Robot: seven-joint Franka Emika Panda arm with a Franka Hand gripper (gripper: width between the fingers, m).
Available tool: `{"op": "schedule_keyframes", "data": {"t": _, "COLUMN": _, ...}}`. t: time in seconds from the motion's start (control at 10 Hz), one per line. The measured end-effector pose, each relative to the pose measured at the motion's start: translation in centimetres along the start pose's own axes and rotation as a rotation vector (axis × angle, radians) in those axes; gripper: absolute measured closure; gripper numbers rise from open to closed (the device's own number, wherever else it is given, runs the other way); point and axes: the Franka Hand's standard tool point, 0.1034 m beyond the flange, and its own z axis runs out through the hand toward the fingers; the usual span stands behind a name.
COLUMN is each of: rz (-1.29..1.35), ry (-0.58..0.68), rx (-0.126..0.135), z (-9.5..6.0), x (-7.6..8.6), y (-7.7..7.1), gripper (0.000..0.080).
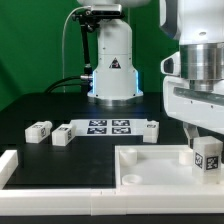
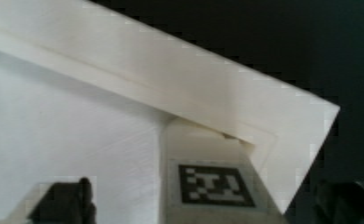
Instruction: Assemble one leg
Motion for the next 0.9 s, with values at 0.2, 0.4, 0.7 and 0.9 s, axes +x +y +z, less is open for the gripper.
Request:
{"op": "schedule_keyframes", "data": {"t": 0.2, "rz": -0.278, "ry": -0.002, "rx": 0.001, "z": 0.01, "x": -0.27, "y": -0.1, "gripper": 0.0151}}
{"op": "schedule_keyframes", "data": {"t": 0.4, "rz": -0.533, "ry": -0.008, "rx": -0.008, "z": 0.12, "x": -0.3, "y": -0.02, "gripper": 0.0151}}
{"op": "schedule_keyframes", "data": {"t": 0.7, "rz": -0.873, "ry": 0.003, "rx": -0.027, "z": -0.03, "x": 0.03, "y": -0.19, "gripper": 0.0151}}
{"op": "schedule_keyframes", "data": {"t": 0.9, "rz": -1.117, "ry": 0.01, "rx": -0.044, "z": -0.08, "x": 0.59, "y": -0.07, "gripper": 0.0151}}
